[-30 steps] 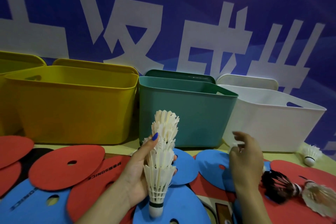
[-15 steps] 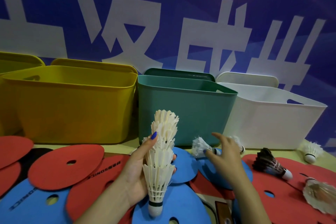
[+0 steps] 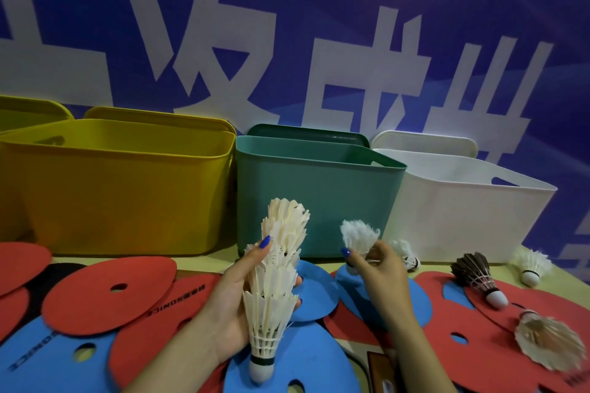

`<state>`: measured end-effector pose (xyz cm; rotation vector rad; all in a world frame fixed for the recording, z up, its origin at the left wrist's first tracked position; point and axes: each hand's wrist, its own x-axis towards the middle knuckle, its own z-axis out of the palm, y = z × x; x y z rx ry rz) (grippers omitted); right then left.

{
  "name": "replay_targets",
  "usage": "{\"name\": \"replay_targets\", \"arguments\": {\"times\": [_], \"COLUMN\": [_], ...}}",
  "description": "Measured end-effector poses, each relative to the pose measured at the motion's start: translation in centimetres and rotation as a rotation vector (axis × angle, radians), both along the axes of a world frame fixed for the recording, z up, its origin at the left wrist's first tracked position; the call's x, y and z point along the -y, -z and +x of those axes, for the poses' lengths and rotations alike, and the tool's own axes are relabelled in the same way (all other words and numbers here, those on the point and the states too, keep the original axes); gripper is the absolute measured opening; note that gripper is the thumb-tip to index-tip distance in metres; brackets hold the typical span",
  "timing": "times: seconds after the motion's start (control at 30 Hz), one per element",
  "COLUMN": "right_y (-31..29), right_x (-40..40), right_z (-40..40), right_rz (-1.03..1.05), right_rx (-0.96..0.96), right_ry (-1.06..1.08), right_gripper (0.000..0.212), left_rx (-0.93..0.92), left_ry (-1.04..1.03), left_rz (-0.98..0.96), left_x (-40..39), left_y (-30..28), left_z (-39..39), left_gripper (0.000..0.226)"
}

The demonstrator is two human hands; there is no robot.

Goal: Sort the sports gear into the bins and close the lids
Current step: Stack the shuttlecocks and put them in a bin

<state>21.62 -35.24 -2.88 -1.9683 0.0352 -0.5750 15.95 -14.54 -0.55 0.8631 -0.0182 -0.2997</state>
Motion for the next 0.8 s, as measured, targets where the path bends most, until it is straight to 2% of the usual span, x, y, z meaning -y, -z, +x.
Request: {"name": "replay_targets", "arguments": {"times": [0.1, 0.2, 0.27, 0.53, 0.63, 0.8], "right_y": [-1.0, -1.5, -2.0, -2.5, -2.7, -2.7], "right_x": [-0.5, -0.6, -0.6, -0.7, -1.0, -1.4], "right_z": [-0.3, -0.6, -0.9, -1.1, -1.2, -1.5], "right_rz": [0.462, 0.732, 0.812, 0.993, 0.983, 0.813], "right_rx": [0.014, -0.026, -0.015, 0.076, 0.105, 0.059], "right_ry": [-0.190, -0.330, -0.400, -0.484, -0.560, -0.587], "right_gripper": [0.024, 0.052, 0.051, 0.019, 0.026, 0.051], "left_rx": [-0.008, -0.022, -0.032, 0.009, 0.003, 0.024], "left_ry": [0.046, 0.110, 0.160, 0.235, 0.239, 0.248], "left_rz": [0.026, 0.054, 0.069, 0.071, 0.092, 0.104], "left_x": [-0.2, -0.3, -0.2, 0.2, 0.3, 0.7], "left_y": [-0.3, -0.2, -0.1, 0.2, 0.2, -0.6], "left_z": [0.0, -0.1, -0.1, -0.3, -0.4, -0.6], "left_gripper": [0.033, 0.041, 0.044, 0.042, 0.039, 0.040]}}
